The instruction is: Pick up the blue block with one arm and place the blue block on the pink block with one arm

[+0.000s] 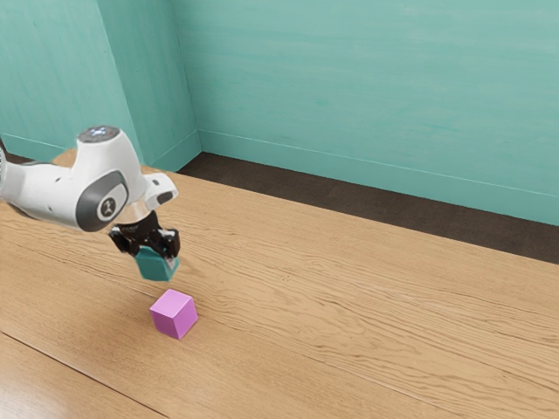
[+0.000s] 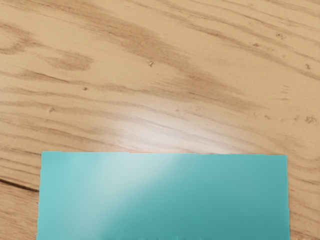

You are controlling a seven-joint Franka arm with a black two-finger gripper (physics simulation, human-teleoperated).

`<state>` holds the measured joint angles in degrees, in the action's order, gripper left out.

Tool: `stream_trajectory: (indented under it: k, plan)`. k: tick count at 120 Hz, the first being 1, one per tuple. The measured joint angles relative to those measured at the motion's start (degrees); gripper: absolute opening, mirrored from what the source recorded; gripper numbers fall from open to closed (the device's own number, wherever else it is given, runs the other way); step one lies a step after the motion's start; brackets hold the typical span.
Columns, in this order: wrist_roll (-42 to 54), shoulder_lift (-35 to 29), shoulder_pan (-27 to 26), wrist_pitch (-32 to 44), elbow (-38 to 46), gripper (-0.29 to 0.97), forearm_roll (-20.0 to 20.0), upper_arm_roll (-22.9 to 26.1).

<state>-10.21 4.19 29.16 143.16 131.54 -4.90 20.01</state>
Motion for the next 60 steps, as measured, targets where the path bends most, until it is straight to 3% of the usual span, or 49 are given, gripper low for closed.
stream_trajectory:
  k: [38,60]
  plan:
    - [1.8,-0.5,-0.6,1.6,0.0,0.38,0.1,0.3]
    - [2.2,-2.9,-1.6,1.9,2.4,0.39,4.3,0.5]
